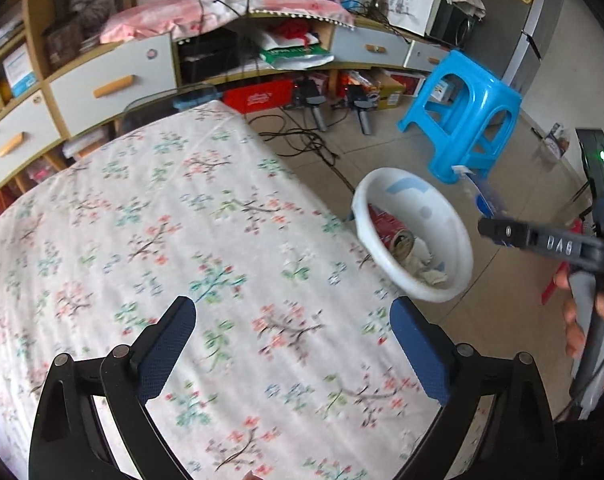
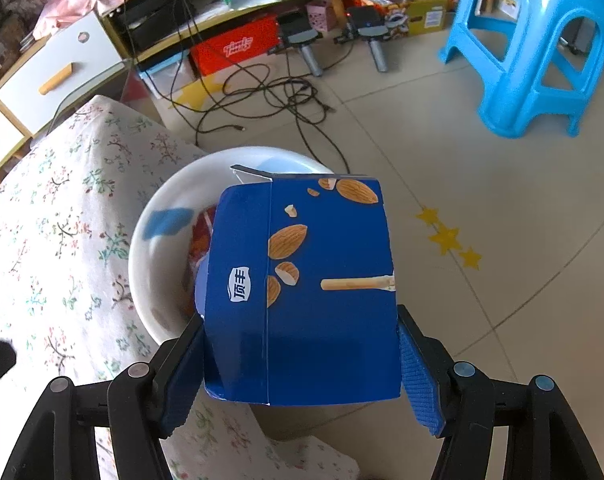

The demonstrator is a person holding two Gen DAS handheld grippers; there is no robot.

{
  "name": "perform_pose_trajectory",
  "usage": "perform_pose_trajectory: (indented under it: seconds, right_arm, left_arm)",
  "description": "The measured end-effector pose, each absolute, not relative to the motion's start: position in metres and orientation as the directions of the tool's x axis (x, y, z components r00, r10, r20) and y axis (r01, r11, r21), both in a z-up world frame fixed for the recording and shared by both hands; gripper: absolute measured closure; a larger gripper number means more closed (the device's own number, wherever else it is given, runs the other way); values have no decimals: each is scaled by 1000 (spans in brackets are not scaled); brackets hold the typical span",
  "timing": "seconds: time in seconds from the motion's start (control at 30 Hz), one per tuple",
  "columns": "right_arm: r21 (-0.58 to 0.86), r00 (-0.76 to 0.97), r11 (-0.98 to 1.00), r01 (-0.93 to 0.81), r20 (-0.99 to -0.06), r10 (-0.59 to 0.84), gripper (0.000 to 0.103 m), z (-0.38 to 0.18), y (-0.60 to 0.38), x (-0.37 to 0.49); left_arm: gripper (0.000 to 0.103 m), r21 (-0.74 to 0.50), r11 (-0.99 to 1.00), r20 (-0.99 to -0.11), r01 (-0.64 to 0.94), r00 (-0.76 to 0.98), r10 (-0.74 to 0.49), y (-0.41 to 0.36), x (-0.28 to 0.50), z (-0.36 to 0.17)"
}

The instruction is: Collect trash

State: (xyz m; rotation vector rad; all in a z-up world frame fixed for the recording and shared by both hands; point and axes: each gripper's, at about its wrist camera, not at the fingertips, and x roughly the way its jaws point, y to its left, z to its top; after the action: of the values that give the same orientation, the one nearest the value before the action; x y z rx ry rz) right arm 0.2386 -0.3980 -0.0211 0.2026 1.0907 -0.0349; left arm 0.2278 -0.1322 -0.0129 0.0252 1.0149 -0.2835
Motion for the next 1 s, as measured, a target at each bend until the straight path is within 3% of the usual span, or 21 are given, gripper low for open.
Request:
perform_pose_trajectory:
  seconds: [0.03,0.1,0.17,0.7,1.0]
  right_arm:
    - [158,476,980,124,-876,81,29,-21,-396,241]
    - [188,504,975,117,-857,105,14,-19,-393,243]
    - [202,511,972,123,-852,113,6,-17,-391,244]
    - [150,514,987,62,-852,97,6,9,-354,206]
    - [96,547,994,-53,-830,109,2,59,-305,152]
  left_arm:
    - [4,-107,964,-840,243,497,-218,-129,226,-12]
    - [4,-102,966,-839,237,501,-212,-123,219,-10]
    - [4,-98,968,-839,232,504,-206,-118,215,-7]
    - [4,-123,981,-814,148,550,-185,-68,152,16]
    - [0,-123,988,-798,94,583,-155,-47,102,35]
